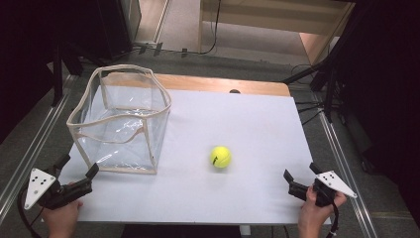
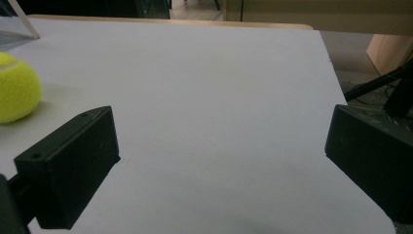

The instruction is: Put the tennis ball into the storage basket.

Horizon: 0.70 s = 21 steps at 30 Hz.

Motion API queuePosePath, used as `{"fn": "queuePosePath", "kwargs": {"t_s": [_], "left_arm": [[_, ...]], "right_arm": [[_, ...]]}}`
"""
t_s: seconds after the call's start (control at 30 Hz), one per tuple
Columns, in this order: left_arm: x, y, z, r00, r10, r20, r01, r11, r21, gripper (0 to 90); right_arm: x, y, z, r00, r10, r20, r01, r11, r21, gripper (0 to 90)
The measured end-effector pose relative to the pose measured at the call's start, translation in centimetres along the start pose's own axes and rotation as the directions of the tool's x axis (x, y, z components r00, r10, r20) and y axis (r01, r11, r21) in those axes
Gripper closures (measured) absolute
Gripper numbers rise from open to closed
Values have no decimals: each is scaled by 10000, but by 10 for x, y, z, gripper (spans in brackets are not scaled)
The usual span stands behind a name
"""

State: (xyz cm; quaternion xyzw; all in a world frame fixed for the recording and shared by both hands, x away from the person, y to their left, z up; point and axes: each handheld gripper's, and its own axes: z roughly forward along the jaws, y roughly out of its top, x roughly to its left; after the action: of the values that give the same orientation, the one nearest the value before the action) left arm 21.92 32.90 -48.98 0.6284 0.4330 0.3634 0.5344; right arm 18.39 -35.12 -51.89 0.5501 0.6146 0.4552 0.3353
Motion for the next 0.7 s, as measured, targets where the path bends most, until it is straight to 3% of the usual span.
{"fn": "queuePosePath", "kwargs": {"t_s": [0.13,0.2,0.43,0.53,0.7], "left_arm": [[-3,0,1,9997,200,-117,-200,9998,13,69],[-3,0,2,9991,361,-230,-360,9993,46,69],[-3,0,2,9993,246,-276,-248,9997,-44,69],[-3,0,3,9983,344,-471,-345,9994,-15,69],[-4,-1,2,9984,407,-400,-410,9991,-66,69]], "right_arm": [[0,1,-1,10000,-14,27,14,10000,37,0],[1,3,-1,9998,-170,-142,175,9994,309,0],[7,12,0,9982,-389,-457,405,9986,346,0],[12,20,0,9955,-606,-727,638,9970,428,0],[21,30,4,9901,-983,-998,1050,9924,645,0]]}}
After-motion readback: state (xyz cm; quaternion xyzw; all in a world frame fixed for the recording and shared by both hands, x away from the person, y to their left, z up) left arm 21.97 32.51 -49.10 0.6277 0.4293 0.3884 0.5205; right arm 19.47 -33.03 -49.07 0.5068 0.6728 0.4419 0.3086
